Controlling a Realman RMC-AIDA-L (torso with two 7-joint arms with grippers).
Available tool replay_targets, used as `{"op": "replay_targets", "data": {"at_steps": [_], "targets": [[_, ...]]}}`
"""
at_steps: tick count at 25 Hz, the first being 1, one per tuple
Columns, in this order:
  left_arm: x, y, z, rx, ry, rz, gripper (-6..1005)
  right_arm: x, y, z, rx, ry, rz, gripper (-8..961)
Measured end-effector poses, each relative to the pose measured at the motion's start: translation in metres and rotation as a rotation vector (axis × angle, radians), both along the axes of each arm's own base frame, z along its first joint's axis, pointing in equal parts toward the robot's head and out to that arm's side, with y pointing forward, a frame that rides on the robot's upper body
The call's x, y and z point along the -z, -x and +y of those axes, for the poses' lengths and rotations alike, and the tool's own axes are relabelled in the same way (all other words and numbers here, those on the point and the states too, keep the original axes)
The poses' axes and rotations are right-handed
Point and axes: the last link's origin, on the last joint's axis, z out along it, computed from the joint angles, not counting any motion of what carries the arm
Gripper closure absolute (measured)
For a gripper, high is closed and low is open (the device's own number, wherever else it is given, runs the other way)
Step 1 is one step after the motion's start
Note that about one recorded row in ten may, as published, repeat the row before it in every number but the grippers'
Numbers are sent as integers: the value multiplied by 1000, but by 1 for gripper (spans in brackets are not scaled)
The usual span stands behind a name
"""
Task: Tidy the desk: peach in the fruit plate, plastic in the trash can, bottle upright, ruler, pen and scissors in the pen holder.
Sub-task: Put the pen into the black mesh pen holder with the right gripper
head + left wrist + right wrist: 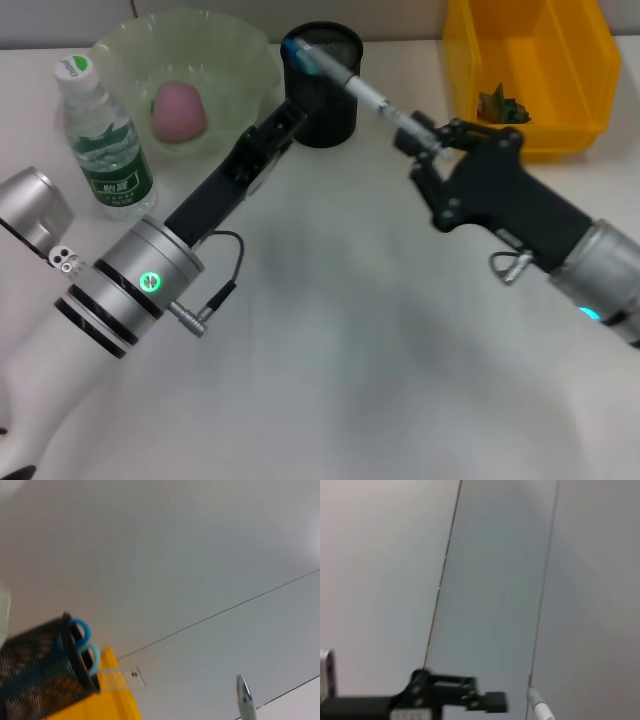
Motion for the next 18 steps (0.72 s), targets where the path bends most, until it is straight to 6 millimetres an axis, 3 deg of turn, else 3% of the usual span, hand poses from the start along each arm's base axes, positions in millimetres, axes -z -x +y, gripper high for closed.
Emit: {"op": "replay_targets", "data": {"at_steps": [9, 11, 12, 16, 18], "targets": [[-3, 9, 2, 207, -169, 344, 279, -53, -24, 4, 88, 187, 202, 829], [-1, 10, 0, 293, -238, 462, 220, -74, -34, 7, 137, 244, 238, 829], [-1, 11, -1, 333, -268, 518, 221, -87, -39, 11, 172, 272, 253, 829], [-5, 17, 1, 352, -298, 573, 225, -109, -46, 28, 253, 334, 249, 829], [-8, 22, 4, 351, -310, 604, 227, -124, -41, 48, 287, 404, 215, 829]]}}
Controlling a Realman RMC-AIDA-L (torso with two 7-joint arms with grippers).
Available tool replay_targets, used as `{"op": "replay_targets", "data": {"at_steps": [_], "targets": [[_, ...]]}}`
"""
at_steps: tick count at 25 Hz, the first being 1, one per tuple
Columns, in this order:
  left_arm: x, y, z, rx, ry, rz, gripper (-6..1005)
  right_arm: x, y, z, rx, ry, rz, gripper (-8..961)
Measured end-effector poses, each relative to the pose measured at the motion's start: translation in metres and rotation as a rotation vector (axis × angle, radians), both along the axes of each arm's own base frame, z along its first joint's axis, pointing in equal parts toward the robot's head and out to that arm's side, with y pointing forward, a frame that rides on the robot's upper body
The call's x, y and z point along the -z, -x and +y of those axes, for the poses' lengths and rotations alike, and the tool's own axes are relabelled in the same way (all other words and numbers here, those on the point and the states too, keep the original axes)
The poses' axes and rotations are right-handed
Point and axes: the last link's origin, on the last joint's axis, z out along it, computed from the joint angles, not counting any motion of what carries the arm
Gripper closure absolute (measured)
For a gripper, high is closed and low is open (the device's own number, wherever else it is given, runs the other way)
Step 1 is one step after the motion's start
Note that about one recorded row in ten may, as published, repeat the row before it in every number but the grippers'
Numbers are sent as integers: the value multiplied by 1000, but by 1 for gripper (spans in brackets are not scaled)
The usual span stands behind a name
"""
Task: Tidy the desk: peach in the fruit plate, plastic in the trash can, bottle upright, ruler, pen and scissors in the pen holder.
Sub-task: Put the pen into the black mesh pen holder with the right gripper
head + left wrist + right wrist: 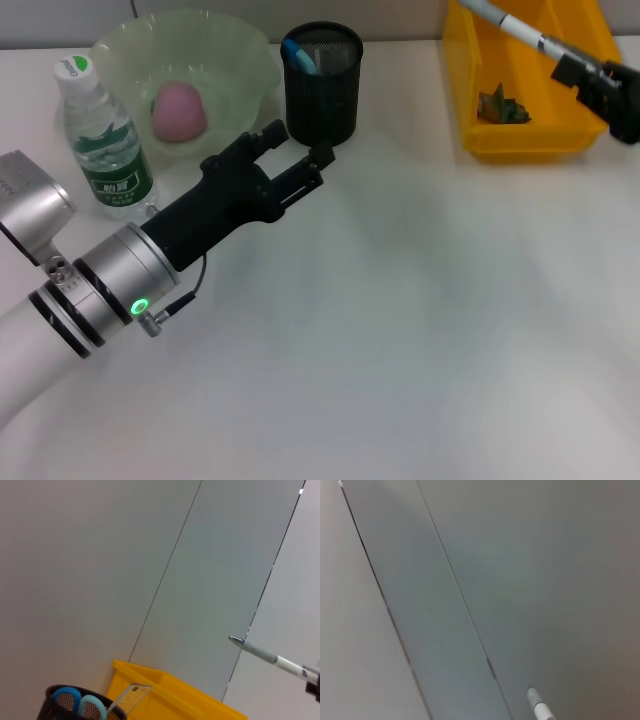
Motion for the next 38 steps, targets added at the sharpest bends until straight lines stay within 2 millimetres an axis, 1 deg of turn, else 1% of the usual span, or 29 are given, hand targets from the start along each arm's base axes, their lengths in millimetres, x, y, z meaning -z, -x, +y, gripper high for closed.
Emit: {"op": "replay_targets", "data": {"at_steps": [1, 2, 3, 4, 5, 6, 7, 8, 10, 11, 14, 17, 20, 21, 23, 24, 25, 28, 29, 31, 33, 38], "targets": [[0, 0, 0, 0, 0, 0, 228, 0, 0, 0, 0, 0, 0, 829], [0, 1, 0, 2, -4, 8, 229, -5, 4, 7, -6, 24, -17, 829], [0, 1, 0, 2, -4, 8, 229, -5, 4, 7, -6, 24, -17, 828], [0, 2, 1, 13, -14, 31, 229, -13, 14, 21, -11, 73, -57, 828], [0, 2, 1, 13, -14, 31, 229, -16, 19, 29, -3, 109, -90, 828], [0, 2, 0, 20, -20, 44, 229, -19, 24, 37, 8, 142, -127, 828], [1, 2, 0, 30, -24, 60, 229, -19, 24, 37, 8, 142, -127, 828], [2, 3, -1, 39, -27, 74, 229, -22, 30, 47, 25, 176, -174, 828], [3, 4, -2, 69, -38, 116, 229, -22, 50, 75, 84, 261, -308, 828], [3, 4, -2, 69, -38, 116, 229, -22, 50, 75, 84, 261, -308, 828], [1, 11, -2, 83, -57, 167, 228, -19, 66, 93, 106, 288, -389, 828], [1, 14, -2, 72, -61, 185, 228, -16, 81, 105, 106, 296, -451, 828], [2, 16, -3, 66, -60, 191, 228, -10, 96, 114, 104, 310, -493, 828], [2, 17, -3, 61, -59, 195, 228, -10, 96, 114, 104, 310, -493, 828], [3, 18, -3, 55, -58, 202, 228, -6, 107, 119, 100, 322, -526, 828], [4, 20, -3, 51, -59, 215, 228, -2, 117, 122, 93, 335, -553, 828], [4, 20, -3, 51, -59, 215, 228, -2, 117, 122, 93, 335, -553, 828], [8, 21, -4, 51, -66, 245, 228, 4, 134, 127, 83, 354, -602, 828], [10, 21, -4, 51, -67, 254, 228, 6, 143, 132, 88, 357, -644, 829], [12, 20, -4, 51, -66, 265, 228, 8, 147, 133, 89, 357, -664, 829], [13, 19, -4, 47, -67, 261, 227, 13, 162, 140, 81, 350, -749, 829], [14, 19, -5, 37, -68, 251, 227, 18, 171, 144, 71, 335, -801, 829]]}}
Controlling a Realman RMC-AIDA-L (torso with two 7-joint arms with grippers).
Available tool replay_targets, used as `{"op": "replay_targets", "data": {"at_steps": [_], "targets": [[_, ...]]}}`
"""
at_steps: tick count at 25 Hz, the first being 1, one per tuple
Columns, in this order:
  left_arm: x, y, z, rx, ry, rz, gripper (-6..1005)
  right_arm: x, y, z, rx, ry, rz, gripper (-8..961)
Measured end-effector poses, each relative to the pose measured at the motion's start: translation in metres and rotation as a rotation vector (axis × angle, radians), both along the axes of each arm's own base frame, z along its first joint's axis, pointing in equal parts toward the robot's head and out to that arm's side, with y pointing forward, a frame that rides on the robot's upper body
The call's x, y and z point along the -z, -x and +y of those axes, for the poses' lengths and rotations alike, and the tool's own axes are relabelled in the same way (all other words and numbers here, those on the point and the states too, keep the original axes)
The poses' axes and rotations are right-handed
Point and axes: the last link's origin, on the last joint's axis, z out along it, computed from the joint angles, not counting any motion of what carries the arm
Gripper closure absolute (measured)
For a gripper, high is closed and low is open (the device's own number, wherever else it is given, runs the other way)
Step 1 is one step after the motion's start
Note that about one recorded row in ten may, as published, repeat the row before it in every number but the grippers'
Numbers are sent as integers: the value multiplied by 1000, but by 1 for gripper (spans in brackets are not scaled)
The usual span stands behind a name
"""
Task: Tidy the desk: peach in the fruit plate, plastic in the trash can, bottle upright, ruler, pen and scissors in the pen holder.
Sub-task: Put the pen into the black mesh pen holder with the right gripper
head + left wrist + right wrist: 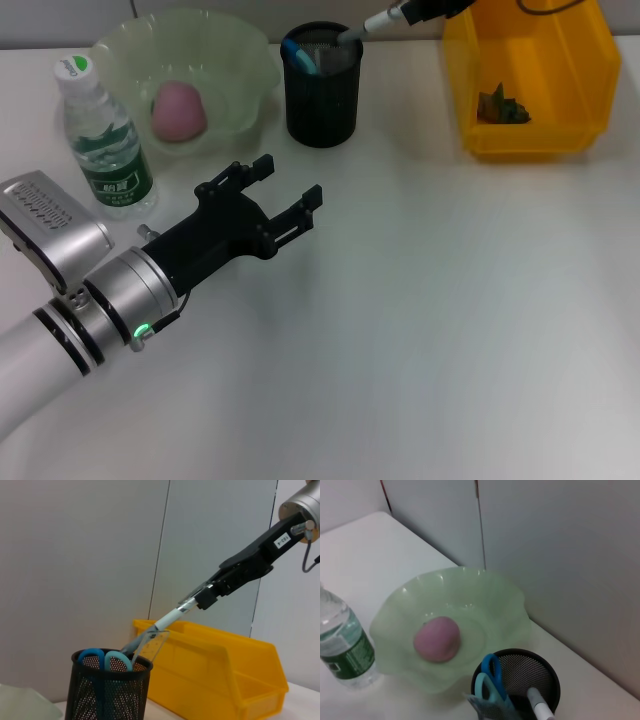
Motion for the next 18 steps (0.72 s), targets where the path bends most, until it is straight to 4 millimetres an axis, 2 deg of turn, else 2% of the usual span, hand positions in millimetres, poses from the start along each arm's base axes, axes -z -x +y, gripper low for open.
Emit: {"op": "replay_targets", "data": {"at_steps": [11, 18], "targets": [[3, 0, -4, -44, -6, -39, 227, 26, 19, 2, -64, 18, -132, 829], [3, 0, -5, -48, -5, -44, 226, 39, 18, 3, -80, -4, -162, 828]]}}
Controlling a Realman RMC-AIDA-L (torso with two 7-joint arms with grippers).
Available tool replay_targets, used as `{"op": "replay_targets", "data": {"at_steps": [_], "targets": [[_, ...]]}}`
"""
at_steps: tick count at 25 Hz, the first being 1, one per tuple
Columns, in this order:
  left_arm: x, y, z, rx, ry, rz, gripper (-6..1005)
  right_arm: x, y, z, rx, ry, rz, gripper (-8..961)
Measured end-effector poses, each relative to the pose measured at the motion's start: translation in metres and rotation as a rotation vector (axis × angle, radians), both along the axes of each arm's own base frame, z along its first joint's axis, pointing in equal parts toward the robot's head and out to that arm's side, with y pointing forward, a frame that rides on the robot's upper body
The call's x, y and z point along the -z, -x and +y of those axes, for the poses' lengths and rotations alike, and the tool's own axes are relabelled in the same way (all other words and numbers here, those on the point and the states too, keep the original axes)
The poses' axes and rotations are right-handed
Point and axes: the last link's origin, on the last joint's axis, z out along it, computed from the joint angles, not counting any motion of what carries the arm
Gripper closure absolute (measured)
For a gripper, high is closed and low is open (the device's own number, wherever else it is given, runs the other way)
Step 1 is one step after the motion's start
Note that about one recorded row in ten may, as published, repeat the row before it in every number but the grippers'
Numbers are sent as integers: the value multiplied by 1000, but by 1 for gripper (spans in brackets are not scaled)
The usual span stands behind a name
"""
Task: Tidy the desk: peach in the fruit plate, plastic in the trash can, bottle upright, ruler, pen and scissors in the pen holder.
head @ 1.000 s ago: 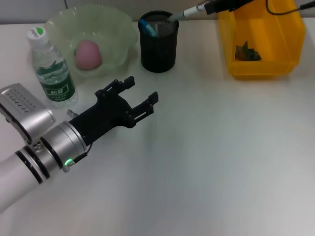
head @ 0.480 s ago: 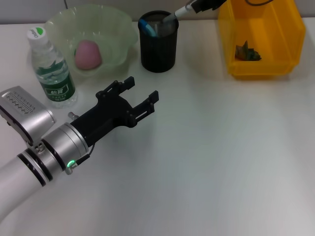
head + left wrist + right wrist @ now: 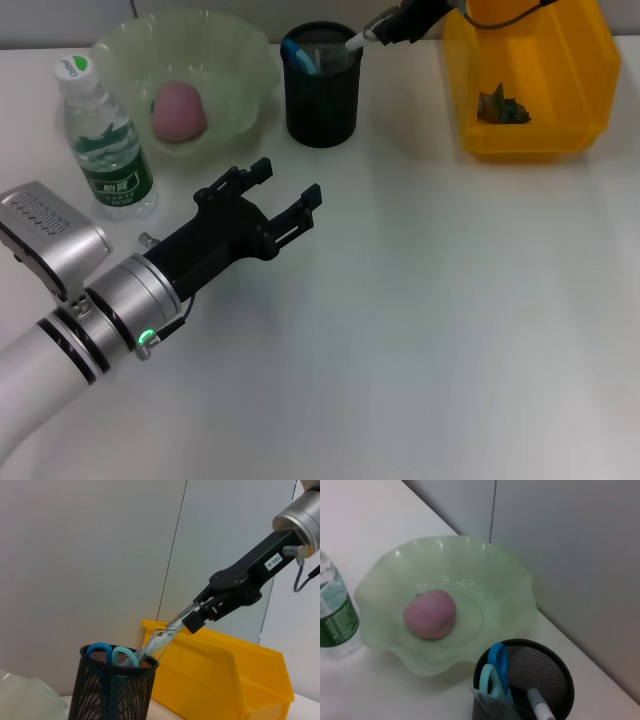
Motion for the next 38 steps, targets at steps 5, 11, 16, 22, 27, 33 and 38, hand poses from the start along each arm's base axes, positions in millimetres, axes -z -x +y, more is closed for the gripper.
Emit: {"op": "replay_targets", "data": {"at_steps": [5, 11, 16, 22, 27, 33, 38], "targets": [[1, 0, -2, -9, 3, -11, 226, 11, 1, 0, -31, -16, -24, 828], [1, 2, -4, -27, 3, -23, 226, 12, 3, 2, -43, -35, -20, 829], [1, 2, -4, -30, 2, -24, 225, 13, 4, 2, -50, -50, -14, 829], [1, 3, -5, -33, 3, -25, 225, 10, 4, 1, -72, -92, 15, 715], [-3, 6, -4, -48, 16, -44, 225, -9, 3, -8, -111, -179, 132, 518], [-5, 8, -4, -53, 23, -52, 225, -51, -15, -40, -167, -266, 477, 277], [-11, 12, -3, -55, 29, -66, 224, -76, -53, -83, -210, -231, 767, 253]]}}
